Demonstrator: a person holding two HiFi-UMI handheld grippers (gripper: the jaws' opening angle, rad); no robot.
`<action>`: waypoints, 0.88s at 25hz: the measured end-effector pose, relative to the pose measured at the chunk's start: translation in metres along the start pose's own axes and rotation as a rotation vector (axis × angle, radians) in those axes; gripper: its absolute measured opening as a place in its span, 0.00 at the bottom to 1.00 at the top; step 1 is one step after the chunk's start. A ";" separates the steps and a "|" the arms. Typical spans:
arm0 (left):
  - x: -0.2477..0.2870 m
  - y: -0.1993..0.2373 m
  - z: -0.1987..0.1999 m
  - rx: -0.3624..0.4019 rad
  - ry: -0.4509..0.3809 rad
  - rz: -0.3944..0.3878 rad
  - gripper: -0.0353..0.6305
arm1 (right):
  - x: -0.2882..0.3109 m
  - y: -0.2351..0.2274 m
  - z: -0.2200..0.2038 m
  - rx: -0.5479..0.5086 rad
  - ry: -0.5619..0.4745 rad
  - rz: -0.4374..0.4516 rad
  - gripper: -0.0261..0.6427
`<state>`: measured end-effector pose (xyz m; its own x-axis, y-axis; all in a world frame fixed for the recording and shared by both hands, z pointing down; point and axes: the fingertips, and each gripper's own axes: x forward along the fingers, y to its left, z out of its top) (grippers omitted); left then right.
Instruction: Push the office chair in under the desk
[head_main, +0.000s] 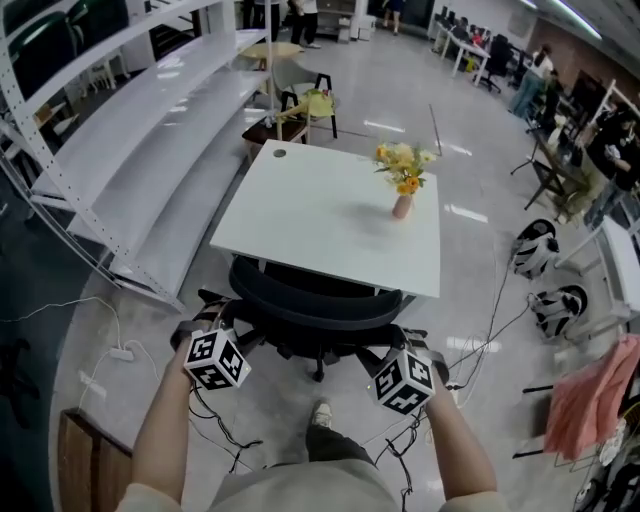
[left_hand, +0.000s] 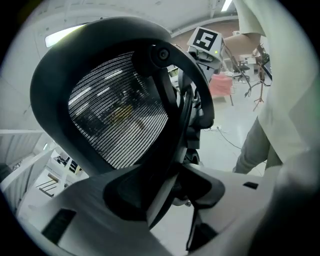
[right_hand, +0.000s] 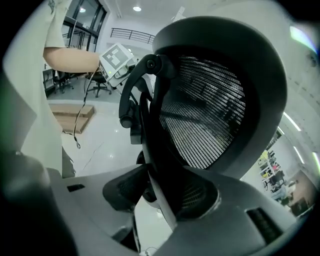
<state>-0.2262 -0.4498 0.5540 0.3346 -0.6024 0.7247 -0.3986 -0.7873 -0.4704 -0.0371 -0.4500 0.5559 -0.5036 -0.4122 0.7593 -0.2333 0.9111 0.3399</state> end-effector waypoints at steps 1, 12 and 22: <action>0.004 0.007 0.000 -0.002 0.002 0.002 0.38 | 0.004 -0.008 0.001 0.006 -0.005 0.012 0.29; 0.051 0.073 -0.002 -0.023 0.019 0.027 0.38 | 0.043 -0.075 0.010 0.018 -0.006 0.097 0.27; 0.068 0.110 -0.002 -0.042 0.039 -0.002 0.38 | 0.060 -0.108 0.022 0.035 -0.019 0.079 0.28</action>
<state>-0.2491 -0.5773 0.5523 0.3022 -0.5949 0.7448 -0.4338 -0.7816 -0.4483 -0.0602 -0.5733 0.5523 -0.5372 -0.3394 0.7722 -0.2214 0.9401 0.2592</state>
